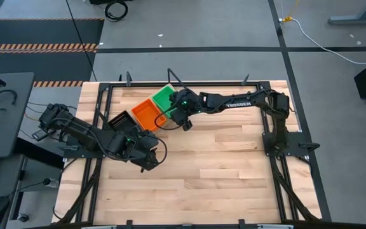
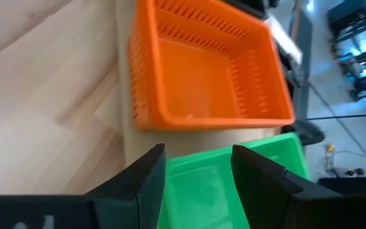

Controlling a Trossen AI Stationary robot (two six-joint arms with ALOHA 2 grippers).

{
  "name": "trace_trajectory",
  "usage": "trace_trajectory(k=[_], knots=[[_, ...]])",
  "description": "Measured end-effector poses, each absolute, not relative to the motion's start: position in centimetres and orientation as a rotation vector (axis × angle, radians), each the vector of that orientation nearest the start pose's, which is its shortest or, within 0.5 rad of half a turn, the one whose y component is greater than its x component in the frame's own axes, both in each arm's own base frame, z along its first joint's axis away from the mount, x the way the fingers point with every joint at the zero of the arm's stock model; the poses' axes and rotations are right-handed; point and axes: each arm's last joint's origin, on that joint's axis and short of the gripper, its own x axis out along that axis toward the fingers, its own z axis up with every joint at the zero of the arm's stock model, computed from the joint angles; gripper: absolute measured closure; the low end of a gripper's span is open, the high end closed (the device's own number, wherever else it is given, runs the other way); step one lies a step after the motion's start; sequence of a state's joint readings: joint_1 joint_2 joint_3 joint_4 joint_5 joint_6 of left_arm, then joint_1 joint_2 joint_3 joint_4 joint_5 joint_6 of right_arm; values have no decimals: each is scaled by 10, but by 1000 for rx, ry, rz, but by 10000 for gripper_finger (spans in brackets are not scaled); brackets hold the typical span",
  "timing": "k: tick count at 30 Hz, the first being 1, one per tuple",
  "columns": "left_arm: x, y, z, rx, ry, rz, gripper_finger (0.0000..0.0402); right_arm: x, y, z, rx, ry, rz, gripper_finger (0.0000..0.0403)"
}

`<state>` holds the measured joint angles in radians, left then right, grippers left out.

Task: Stack baskets on shelf by color
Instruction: Return to Home Position

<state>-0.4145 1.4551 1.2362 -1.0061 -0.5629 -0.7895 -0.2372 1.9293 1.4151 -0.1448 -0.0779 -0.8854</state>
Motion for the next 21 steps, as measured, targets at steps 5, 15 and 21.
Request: trace_trajectory(k=[5, 15, 21], knots=[[256, -96, 284, -136, 936, 528, 230, 423, -101, 227, -766, 633, 103, 219], [256, -96, 284, -136, 936, 528, 230, 425, -90, 226, -789, 657, 104, 219], [256, -96, 284, -135, 937, 528, 230, 423, -80, 230, -817, 701, 56, 219]])
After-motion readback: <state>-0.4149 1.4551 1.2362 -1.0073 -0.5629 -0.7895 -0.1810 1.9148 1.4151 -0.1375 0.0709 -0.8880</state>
